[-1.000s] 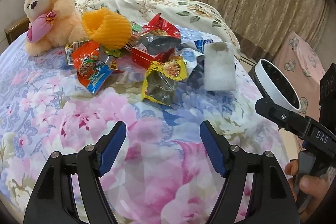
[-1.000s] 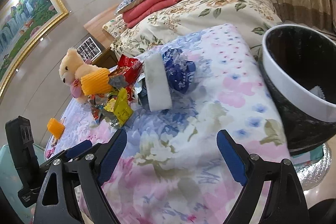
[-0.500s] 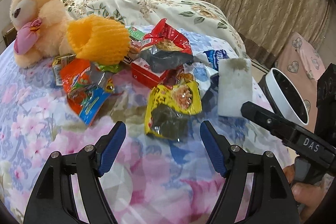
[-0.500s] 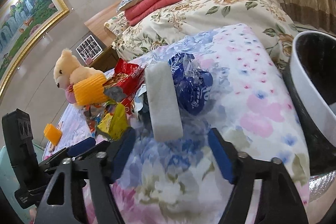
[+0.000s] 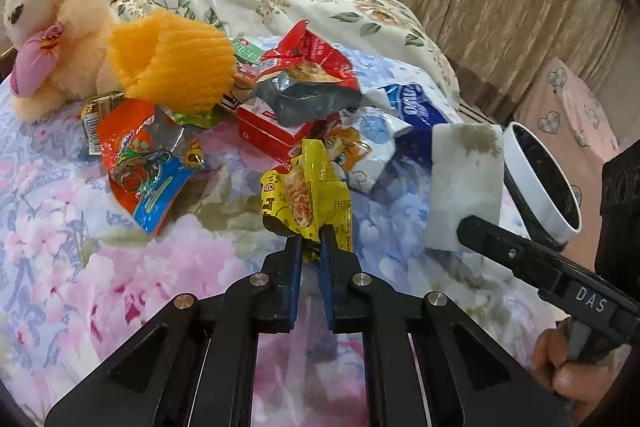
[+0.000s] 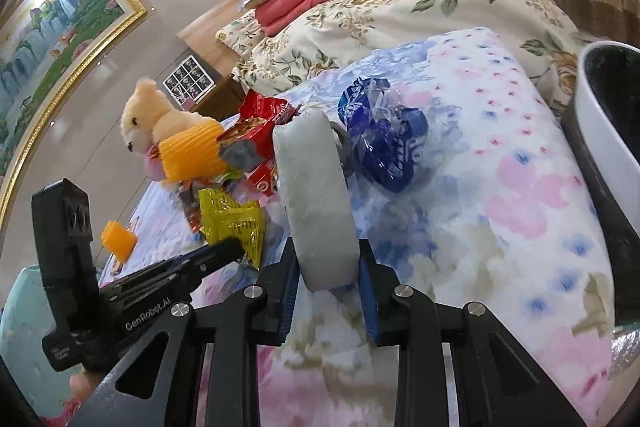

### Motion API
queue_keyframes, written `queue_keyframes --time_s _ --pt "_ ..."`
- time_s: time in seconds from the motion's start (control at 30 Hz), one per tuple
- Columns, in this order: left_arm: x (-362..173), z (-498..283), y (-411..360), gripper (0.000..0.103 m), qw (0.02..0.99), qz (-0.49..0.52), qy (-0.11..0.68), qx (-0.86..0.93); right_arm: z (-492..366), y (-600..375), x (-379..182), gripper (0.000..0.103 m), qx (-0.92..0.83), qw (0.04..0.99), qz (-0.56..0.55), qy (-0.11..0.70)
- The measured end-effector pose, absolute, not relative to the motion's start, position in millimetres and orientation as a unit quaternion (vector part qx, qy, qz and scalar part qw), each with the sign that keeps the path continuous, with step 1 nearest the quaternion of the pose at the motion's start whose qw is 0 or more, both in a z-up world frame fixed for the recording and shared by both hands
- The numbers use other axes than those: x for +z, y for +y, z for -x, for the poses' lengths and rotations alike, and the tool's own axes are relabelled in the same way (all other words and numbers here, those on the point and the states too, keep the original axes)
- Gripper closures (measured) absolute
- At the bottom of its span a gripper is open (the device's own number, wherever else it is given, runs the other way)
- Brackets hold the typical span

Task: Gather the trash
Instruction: 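Carry the white block and yellow wrapper over the bin and release both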

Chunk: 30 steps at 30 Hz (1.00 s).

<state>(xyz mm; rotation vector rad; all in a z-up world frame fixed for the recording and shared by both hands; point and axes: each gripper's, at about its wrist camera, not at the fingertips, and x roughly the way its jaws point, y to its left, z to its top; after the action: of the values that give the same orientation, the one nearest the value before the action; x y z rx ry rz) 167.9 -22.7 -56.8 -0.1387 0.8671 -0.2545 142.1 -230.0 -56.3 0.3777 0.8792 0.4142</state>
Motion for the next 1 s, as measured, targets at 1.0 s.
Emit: queue_keyframes --time_s 1.0 --pt "-16.3 -129.4 -141.7 0.095 0.889 0.007 0.388 -0.243 -66.8 -358.9 -21.8 0.075 0.075 0.903 -0.206 0.370"
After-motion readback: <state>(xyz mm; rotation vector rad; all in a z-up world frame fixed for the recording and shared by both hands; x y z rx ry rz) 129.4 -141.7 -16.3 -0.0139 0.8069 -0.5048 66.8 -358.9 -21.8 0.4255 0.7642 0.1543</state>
